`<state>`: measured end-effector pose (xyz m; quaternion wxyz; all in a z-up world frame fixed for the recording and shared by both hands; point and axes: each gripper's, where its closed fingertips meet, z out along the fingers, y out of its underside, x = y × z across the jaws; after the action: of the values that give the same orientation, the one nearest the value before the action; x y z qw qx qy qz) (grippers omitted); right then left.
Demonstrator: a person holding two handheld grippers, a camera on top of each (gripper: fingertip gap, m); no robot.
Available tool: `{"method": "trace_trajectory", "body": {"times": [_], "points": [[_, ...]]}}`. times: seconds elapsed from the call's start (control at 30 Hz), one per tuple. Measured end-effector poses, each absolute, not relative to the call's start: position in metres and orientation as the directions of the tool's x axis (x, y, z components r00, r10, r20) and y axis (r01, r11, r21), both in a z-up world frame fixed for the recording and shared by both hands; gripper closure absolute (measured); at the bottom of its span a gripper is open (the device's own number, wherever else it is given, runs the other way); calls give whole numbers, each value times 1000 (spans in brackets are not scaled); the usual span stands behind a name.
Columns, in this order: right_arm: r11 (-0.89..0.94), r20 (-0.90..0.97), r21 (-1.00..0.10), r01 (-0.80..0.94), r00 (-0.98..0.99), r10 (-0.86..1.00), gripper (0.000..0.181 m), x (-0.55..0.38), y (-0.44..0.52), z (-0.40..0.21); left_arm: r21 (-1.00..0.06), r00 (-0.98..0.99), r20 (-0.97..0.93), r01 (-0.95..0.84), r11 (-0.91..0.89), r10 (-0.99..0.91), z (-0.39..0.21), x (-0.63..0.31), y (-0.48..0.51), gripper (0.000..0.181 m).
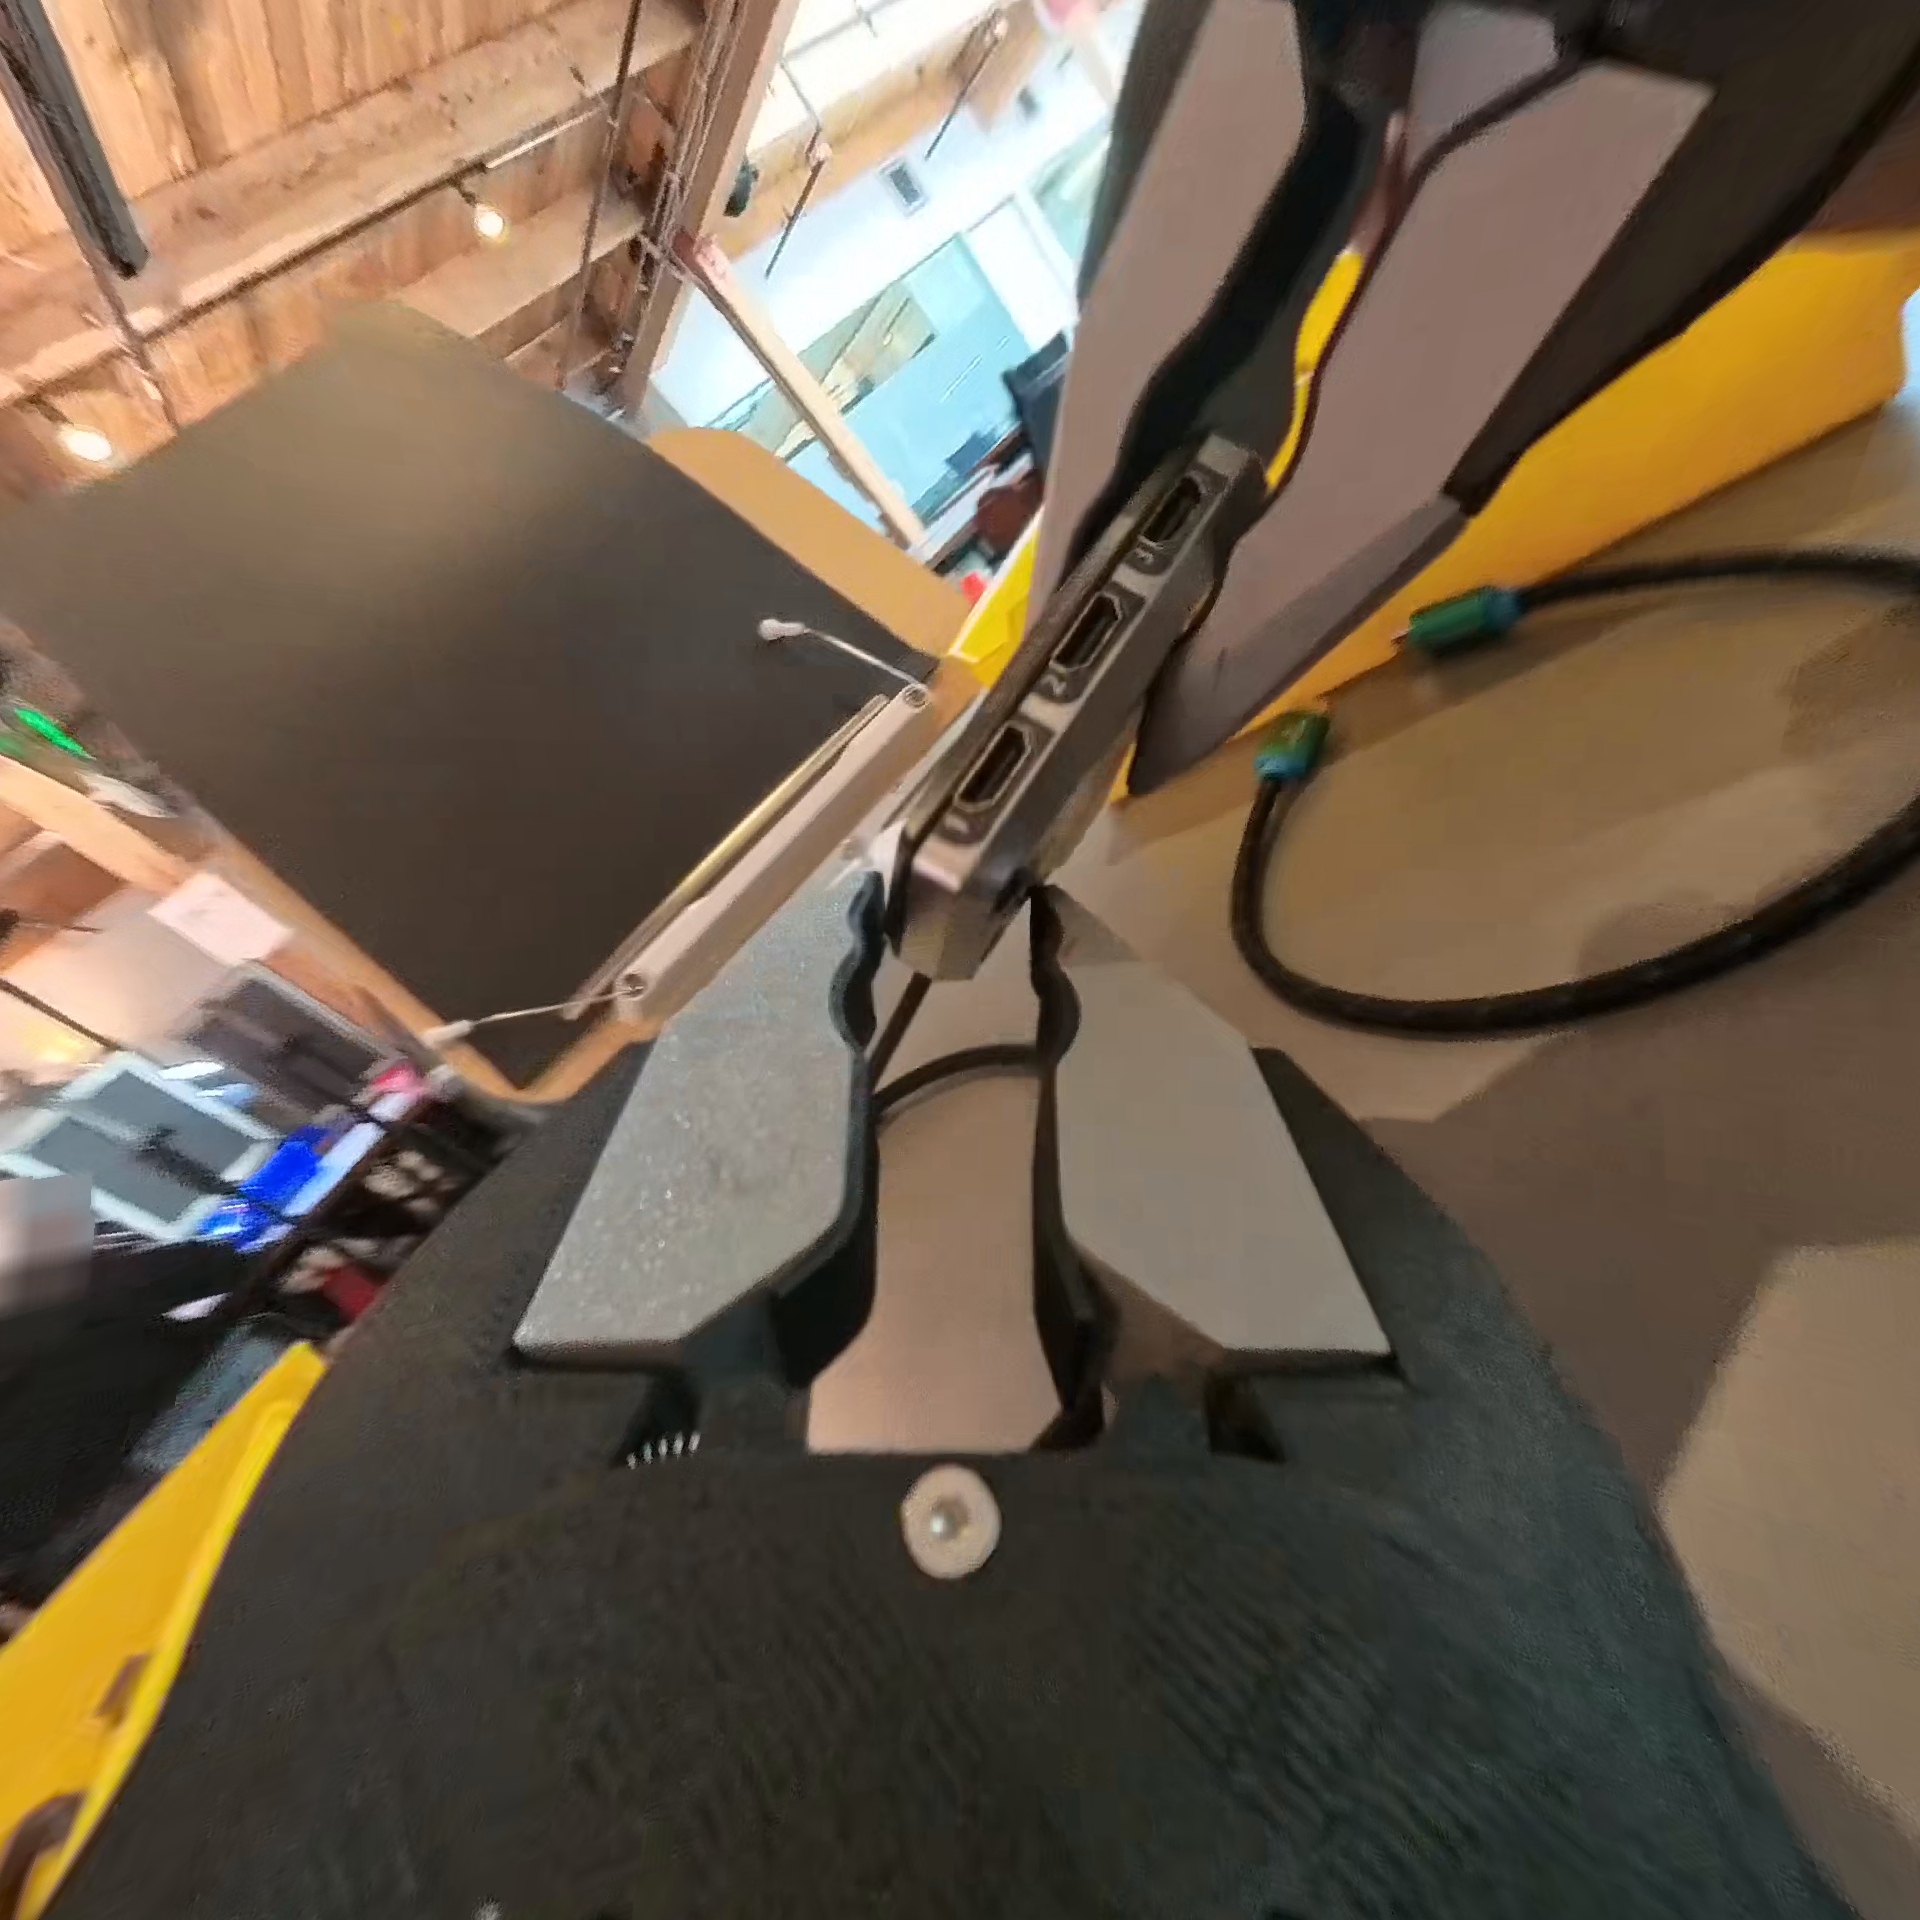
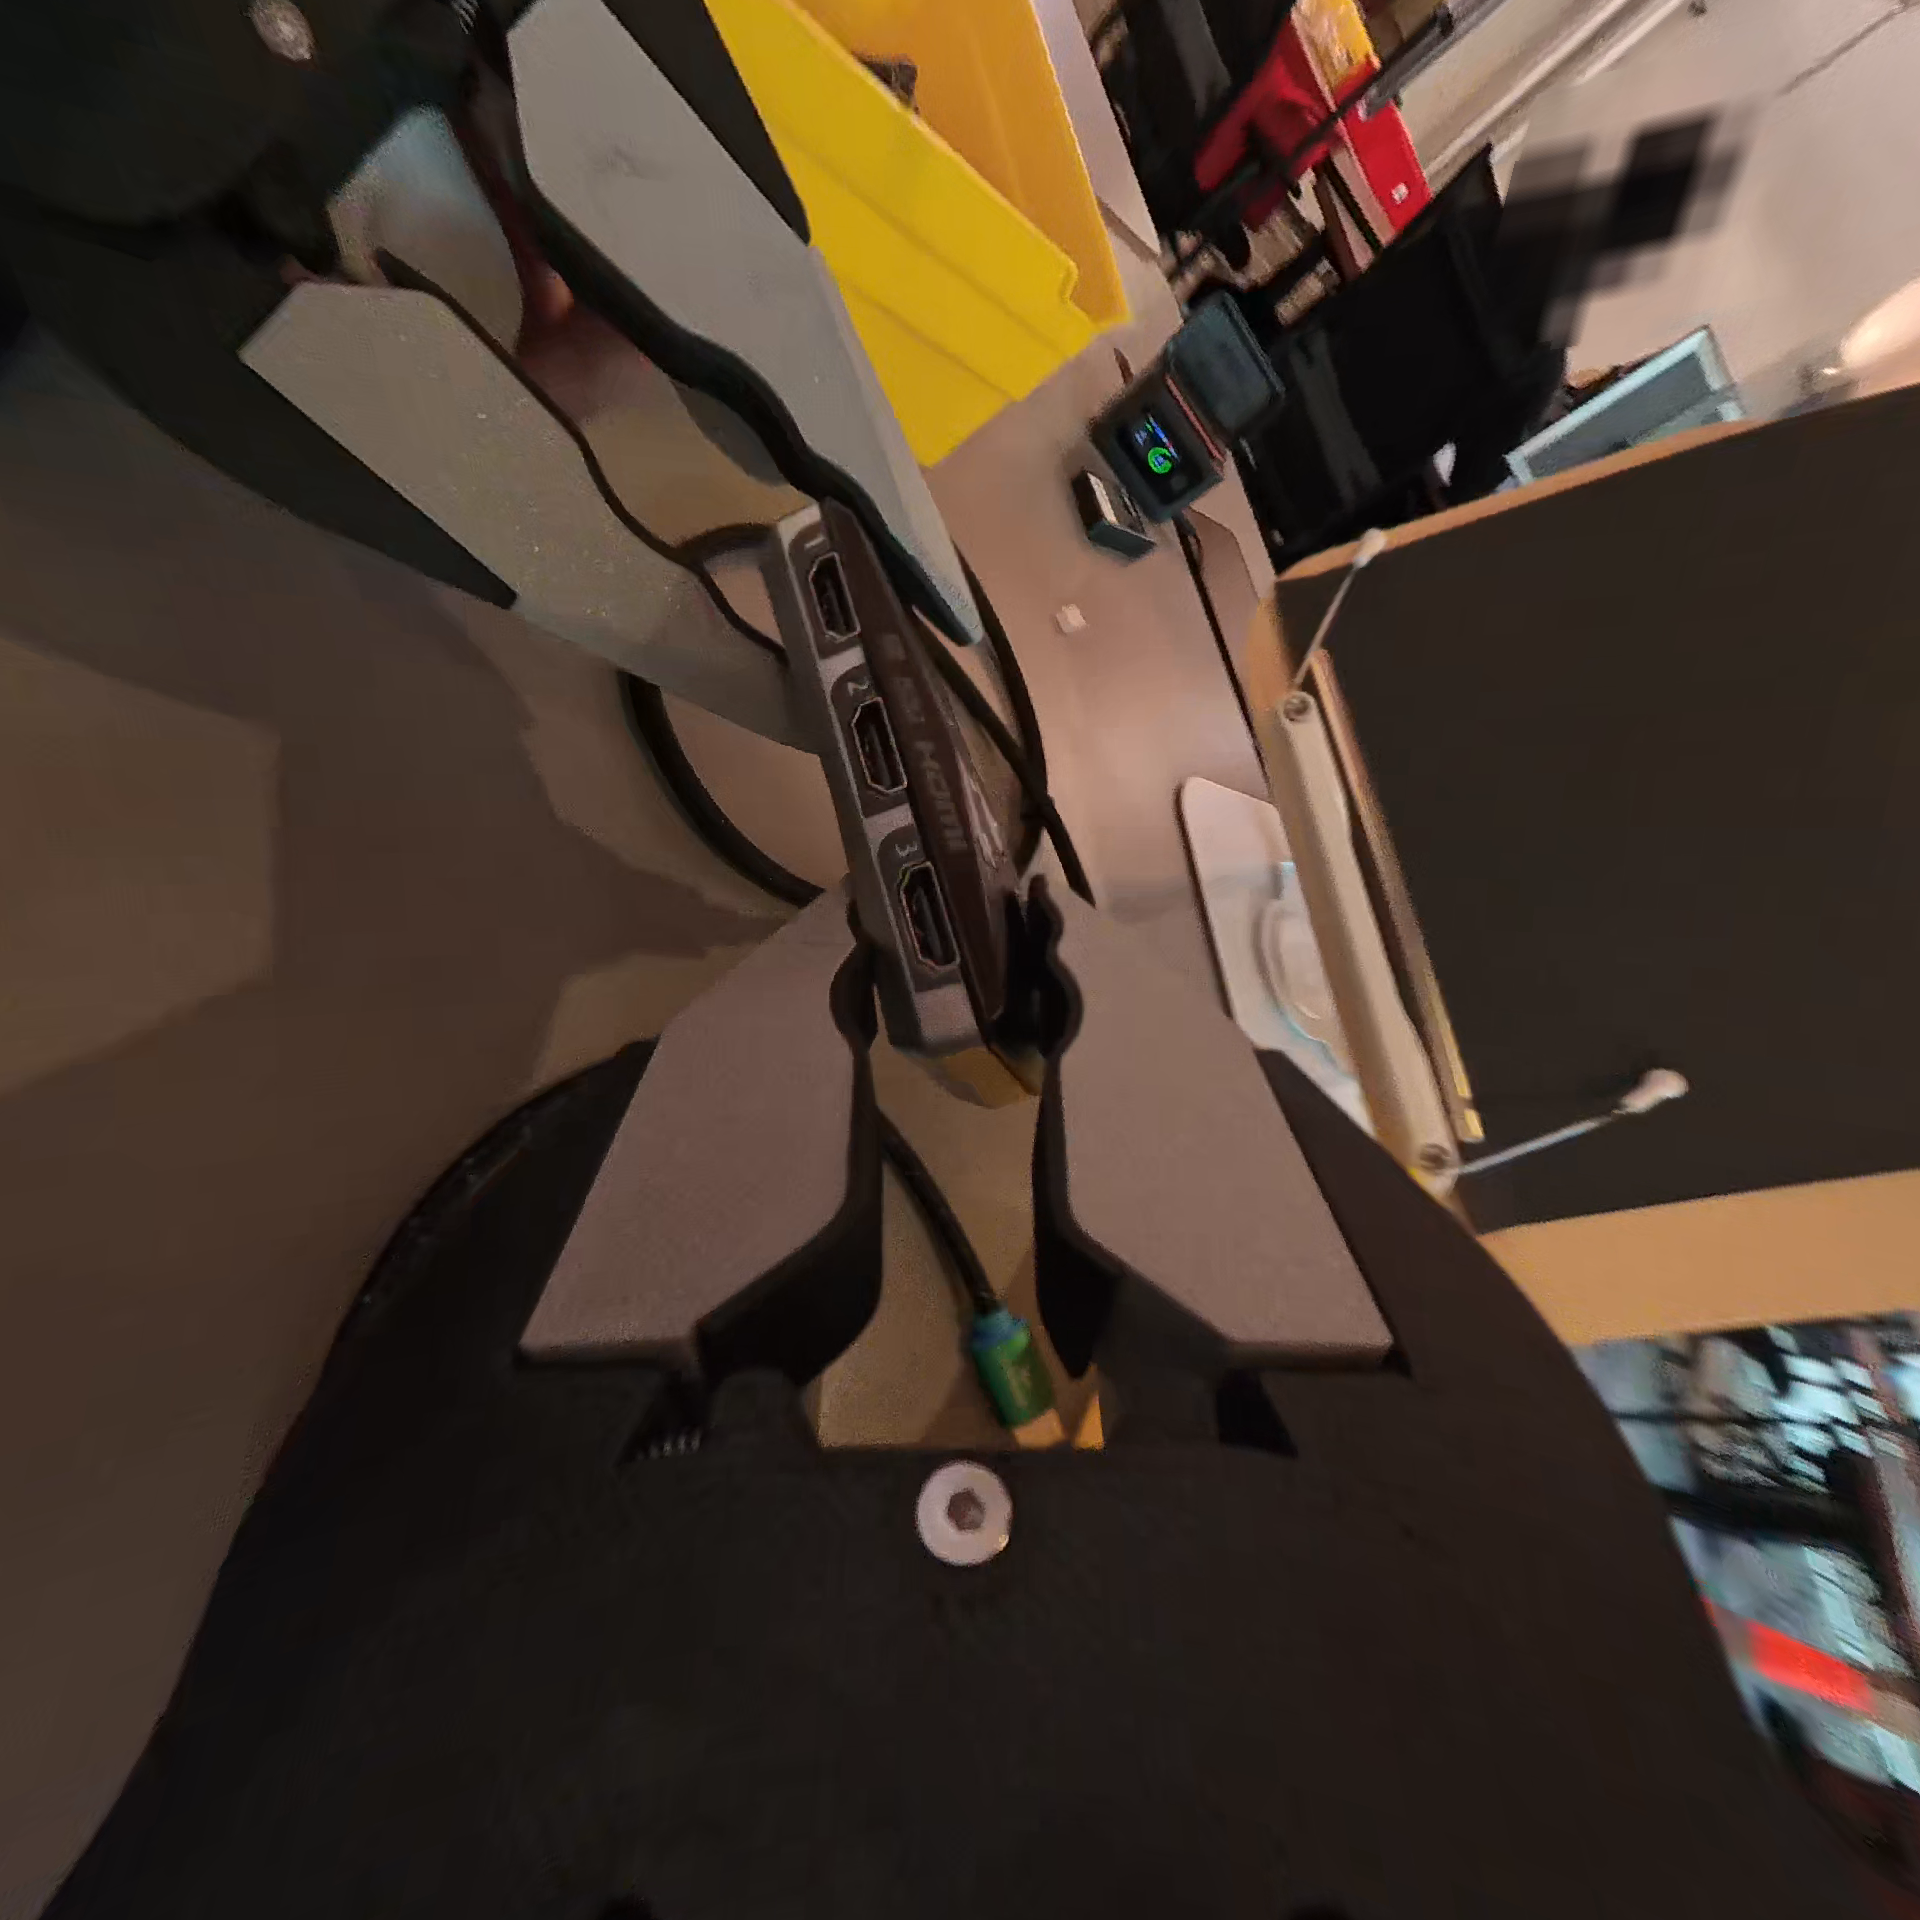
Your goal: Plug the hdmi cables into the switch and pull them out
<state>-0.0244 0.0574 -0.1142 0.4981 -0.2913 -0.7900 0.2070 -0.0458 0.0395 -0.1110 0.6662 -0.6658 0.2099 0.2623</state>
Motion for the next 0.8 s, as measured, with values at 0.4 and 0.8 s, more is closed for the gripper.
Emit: {"method": "trace_trajectory", "body": {"times": [0.4, 0.8], "points": [[658, 507, -751, 52, -593, 626, 159, -7, 52, -126, -812, 813, -581, -576, 97, -33, -106, -19, 32, 158], [887, 594, -457, 70, -718, 362, 161, 0, 48, -147, -751, 741, -659, -658, 56, -130, -129, 2, 38, 157]]}}
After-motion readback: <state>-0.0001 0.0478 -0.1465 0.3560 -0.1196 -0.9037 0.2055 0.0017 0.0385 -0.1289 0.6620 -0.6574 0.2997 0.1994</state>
